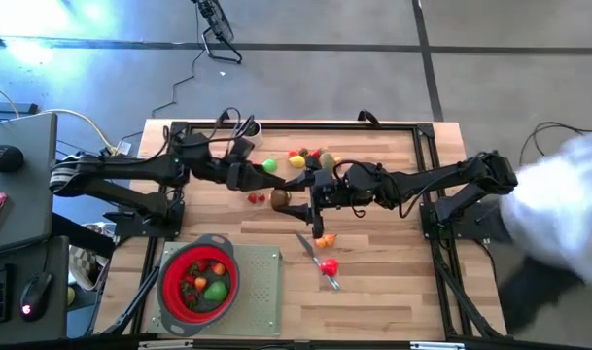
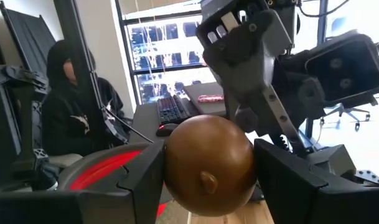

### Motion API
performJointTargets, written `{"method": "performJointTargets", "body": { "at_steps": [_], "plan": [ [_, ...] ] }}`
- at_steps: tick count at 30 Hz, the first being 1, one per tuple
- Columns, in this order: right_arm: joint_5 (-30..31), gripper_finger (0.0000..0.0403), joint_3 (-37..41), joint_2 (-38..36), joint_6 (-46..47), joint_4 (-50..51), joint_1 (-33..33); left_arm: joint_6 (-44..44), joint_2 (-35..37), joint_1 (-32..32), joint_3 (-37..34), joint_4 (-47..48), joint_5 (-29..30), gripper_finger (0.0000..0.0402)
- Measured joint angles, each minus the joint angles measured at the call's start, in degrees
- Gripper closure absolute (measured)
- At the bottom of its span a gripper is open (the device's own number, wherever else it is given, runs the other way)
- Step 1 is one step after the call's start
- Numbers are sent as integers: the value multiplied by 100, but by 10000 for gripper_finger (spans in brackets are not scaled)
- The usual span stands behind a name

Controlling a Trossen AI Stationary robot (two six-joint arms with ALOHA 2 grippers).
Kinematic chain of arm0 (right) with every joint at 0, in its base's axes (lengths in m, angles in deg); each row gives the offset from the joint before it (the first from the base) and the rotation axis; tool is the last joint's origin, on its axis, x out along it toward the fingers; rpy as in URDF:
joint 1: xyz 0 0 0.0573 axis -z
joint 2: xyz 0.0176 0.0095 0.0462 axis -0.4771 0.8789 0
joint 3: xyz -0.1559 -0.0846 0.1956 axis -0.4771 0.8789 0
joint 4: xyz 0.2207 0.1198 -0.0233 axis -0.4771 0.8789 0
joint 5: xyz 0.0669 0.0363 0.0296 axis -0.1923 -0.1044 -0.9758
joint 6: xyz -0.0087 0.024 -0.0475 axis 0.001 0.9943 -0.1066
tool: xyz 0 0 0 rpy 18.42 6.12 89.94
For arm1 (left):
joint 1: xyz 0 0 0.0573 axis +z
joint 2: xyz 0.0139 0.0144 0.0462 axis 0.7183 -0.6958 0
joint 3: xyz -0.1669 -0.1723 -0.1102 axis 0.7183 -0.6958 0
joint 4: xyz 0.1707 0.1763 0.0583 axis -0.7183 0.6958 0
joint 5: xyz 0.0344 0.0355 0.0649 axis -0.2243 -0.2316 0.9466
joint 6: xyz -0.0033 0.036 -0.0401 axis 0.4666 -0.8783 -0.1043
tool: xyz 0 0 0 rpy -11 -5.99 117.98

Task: Pick & Place Fruit
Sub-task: Put the half kiwi into the red strainer bowl on the shelf

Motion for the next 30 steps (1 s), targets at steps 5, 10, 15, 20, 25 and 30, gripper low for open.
{"method": "performJointTargets", "body": {
  "at_steps": [5,10,15,20,25,30],
  "plan": [
    [257,190,0,-2,-227,71,1,101,-173,0,0,-406,-35,44],
    [325,190,-2,-2,-332,51,36,139,-276,0,-6,-443,-38,44],
    [556,190,-2,-2,-447,123,42,92,-356,-174,-9,-480,72,44],
    [702,190,-2,-2,-569,123,42,-38,-345,-399,-6,-467,542,44],
    [754,190,-2,-2,-592,119,42,-33,-345,-424,-6,-491,654,44],
    [850,190,-2,-2,-592,121,42,-35,-345,-422,-6,-492,823,44]
  ]
}}
